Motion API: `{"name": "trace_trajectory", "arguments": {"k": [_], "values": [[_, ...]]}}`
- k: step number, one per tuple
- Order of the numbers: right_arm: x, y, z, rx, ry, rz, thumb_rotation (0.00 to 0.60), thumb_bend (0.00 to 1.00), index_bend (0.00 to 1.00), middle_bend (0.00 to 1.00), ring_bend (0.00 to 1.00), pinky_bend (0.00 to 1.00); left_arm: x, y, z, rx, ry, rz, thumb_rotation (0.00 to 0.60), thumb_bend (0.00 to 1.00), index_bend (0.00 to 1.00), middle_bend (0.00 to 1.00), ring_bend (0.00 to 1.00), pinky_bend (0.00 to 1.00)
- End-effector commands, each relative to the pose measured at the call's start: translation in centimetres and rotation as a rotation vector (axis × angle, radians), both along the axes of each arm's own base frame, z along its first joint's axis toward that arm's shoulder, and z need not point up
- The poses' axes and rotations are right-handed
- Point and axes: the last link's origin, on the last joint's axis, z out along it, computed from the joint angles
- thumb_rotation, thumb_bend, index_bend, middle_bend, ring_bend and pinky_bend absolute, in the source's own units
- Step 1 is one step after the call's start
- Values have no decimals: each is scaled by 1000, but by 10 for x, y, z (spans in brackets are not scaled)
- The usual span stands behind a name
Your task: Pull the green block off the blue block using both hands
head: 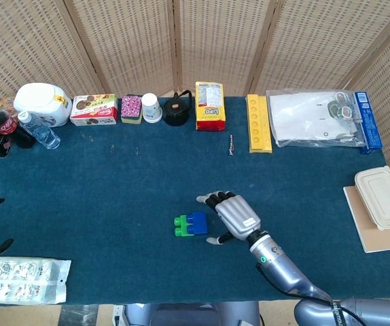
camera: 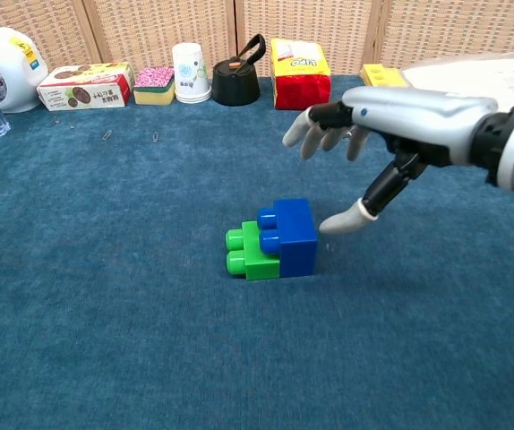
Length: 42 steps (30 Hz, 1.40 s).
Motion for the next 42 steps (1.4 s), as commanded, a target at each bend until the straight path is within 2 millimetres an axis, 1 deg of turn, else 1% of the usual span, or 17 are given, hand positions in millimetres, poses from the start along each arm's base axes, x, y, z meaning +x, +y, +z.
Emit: {"name": "trace_trajectory", "arguments": {"k": [1,6,8,17,29,35,42], "values": [[2,1,-11,19,16,-1,444,122,174,244,220,278,0,0,1,0,0,-2,600,145,257,127,50,181],[7,1,-26,34,42,8,443,122,174,245,220,278,-1,-1,2,2,-1,-6,600,146,258,127,50,181],[9,-2,-34,28,58,16,446,122,174,245,221,278,-3,-3,4,6,-3,-3,600,145,257,127,50,181],[7,-8,-47,-5,101,15,443,123,188,260,246,304,-8,-7,5,5,-11,2,600,146,258,127,50,181],[-1,-10,-52,-18,133,-1,442,124,288,337,306,351,-7,-7,6,6,-10,-6,600,146,258,127,50,181],[-2,-10,-56,-16,140,-3,444,126,316,357,328,360,-7,-7,6,8,-10,-8,600,145,257,127,50,181],[1,-11,-61,-8,138,-11,443,144,373,395,383,390,-8,-6,7,10,-9,-6,600,146,257,127,50,181]]}}
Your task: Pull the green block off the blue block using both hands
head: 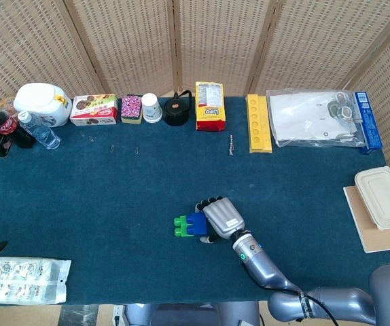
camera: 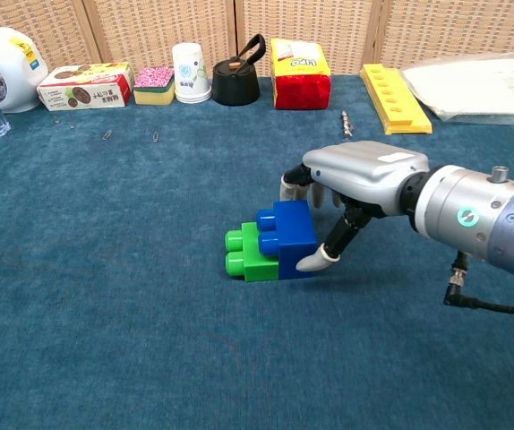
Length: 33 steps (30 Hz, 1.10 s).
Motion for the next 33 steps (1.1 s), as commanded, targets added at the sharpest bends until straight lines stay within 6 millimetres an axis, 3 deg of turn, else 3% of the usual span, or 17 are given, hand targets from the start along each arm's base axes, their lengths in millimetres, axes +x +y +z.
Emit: {"name": "trace_trajectory", "arguments": {"k": [1,12,19,33], "values": [[1,0,-1,1,-2,-1,443,148,382,401,391,394,0,0,0,1,0,1,600,145,258,127,50,181],[9,-9,2,4,-84,-53,442,211,536,542,545,524,-1,-1,0,-2,4,6,600,145,258,127,50,181],[3,-13,24,67,-232,-172,443,215,562,567,582,564,8,1,-4,-30,13,-27,600,145,257,127,50,181],[-8,-5,71,226,-482,-344,443,216,570,572,591,569,55,17,-23,-118,63,-206,600,168,258,127,79,181]]}}
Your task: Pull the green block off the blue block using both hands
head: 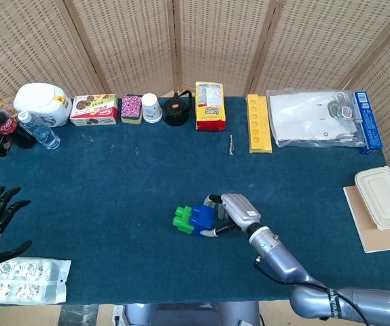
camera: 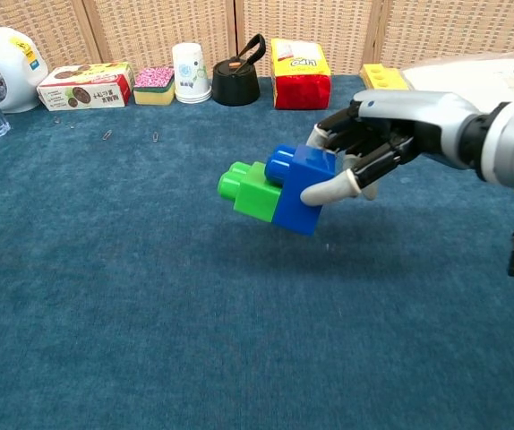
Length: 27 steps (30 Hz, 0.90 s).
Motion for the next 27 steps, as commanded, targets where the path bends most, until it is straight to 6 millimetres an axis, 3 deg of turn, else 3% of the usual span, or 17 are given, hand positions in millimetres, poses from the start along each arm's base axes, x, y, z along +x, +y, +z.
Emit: {"name": "trace_trajectory", "arguments": {"k": [1,5,12,24,27], "values": [[-2,4,12,43,-59,-27,443,216,572,573,592,570,15,7,-6,-30,22,-61,600,176,258,127,82,181],[0,9,23,90,-145,-66,443,216,575,578,597,570,44,23,-19,-90,48,-179,600,199,273,131,94,181],[5,19,37,168,-259,-94,441,216,579,581,604,570,91,53,-50,-202,-8,-337,600,231,402,161,112,190],[7,22,49,195,-329,-97,443,216,581,581,604,569,171,95,-105,-307,-99,-556,600,228,409,162,112,190],[6,20,51,202,-341,-108,438,216,583,582,605,569,182,99,-114,-321,-113,-579,600,227,409,162,112,190]]}}
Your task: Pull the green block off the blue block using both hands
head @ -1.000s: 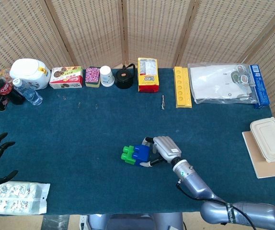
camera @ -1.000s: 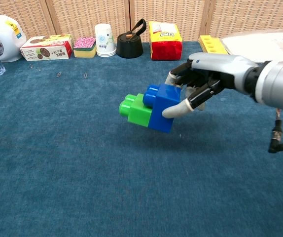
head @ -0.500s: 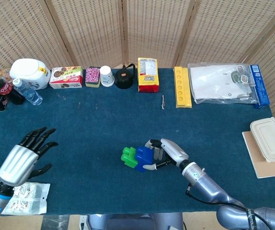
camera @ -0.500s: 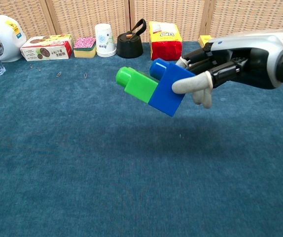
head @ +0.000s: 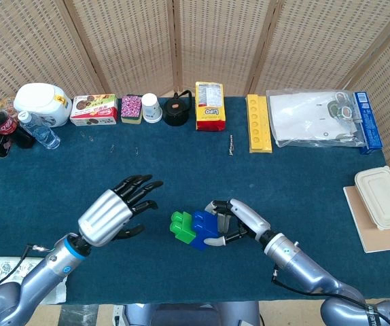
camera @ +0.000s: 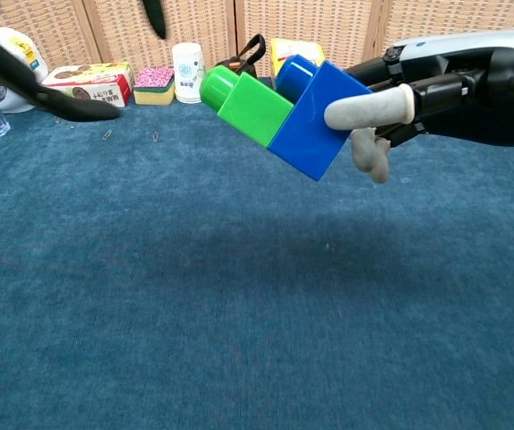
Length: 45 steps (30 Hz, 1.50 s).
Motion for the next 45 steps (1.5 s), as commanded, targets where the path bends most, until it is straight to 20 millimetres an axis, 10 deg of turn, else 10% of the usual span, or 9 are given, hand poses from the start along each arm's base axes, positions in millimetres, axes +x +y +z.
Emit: {"name": "trace_trajectory", "arguments": {"k": [1,45], "values": [[-1,-2,2,8,-12,-12,438,216,584,582,605,569,16,8,-13,-25,-15,-32,600,227,409,162,112,190],[0,-10,9,48,-60,-40,442,215,594,593,626,576,29,18,-33,-60,-101,-69,600,229,726,236,120,190]]}}
